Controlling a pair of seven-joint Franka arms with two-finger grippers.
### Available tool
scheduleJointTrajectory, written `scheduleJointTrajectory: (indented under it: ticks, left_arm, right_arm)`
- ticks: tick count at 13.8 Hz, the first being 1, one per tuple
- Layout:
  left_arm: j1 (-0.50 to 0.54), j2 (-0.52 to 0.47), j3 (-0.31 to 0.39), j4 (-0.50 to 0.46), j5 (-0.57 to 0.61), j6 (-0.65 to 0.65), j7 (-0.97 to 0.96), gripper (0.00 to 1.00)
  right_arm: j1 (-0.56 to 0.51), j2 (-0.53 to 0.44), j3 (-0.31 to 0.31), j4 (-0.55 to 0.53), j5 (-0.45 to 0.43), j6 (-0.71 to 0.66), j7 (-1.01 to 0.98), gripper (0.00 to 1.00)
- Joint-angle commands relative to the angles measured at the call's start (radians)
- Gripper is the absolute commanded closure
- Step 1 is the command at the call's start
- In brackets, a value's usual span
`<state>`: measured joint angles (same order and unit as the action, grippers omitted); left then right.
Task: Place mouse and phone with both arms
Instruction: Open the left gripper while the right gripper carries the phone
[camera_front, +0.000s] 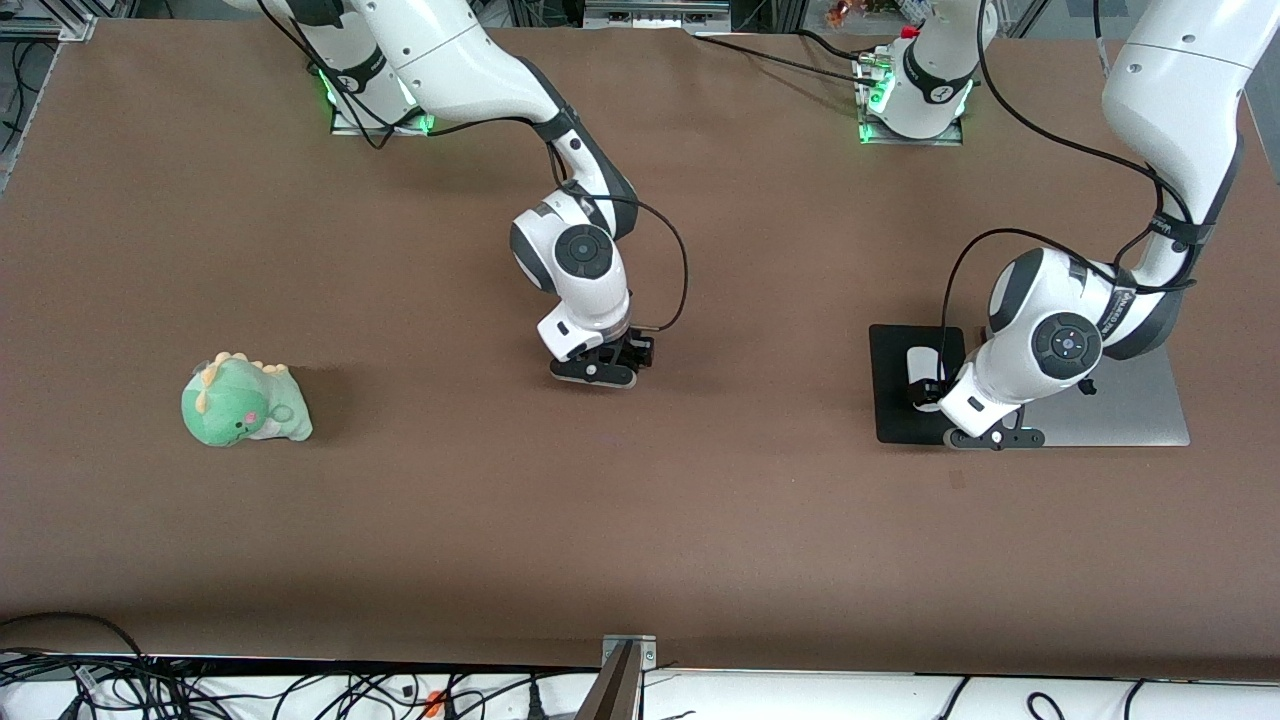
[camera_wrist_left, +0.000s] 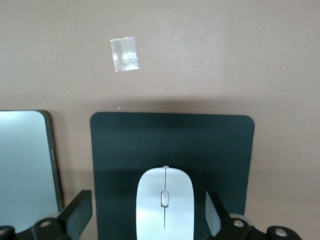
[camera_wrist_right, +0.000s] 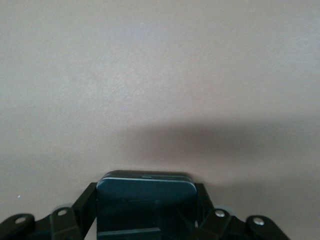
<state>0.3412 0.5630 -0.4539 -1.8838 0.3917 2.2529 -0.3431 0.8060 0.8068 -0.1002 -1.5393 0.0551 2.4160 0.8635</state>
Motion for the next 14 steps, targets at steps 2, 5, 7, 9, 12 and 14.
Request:
scheduleJointTrajectory:
  ticks: [2,5,7,9,12,14]
  left_arm:
    - [0.009,-0.037,-0.031,0.035,0.012,-0.104,-0.004,0.0]
    - [0.009,-0.038,-0.057,0.058,0.01,-0.144,-0.011,0.0]
    - [0.009,-0.04,-0.069,0.084,0.01,-0.174,-0.02,0.0]
    - [0.009,-0.04,-0.083,0.118,0.01,-0.222,-0.02,0.0]
    - [0.009,-0.043,-0.101,0.152,0.01,-0.272,-0.02,0.0]
    - [0.009,-0.045,-0.106,0.169,0.01,-0.292,-0.02,0.0]
  right_arm:
    - [-0.079,0.002,0.008,0.175,-0.005,-0.254,-0.102,0.78]
    - [-0.165,-0.021,0.014,0.234,0.003,-0.389,-0.252,0.8]
    - [-0.23,-0.052,0.011,0.232,0.063,-0.411,-0.404,0.82]
    - [-0.287,-0.078,0.005,0.228,0.069,-0.457,-0.484,0.86]
    - [-0.366,-0.119,-0.01,0.185,0.066,-0.48,-0.549,0.86]
    - [-0.367,-0.17,-0.053,0.084,0.061,-0.415,-0.551,0.88]
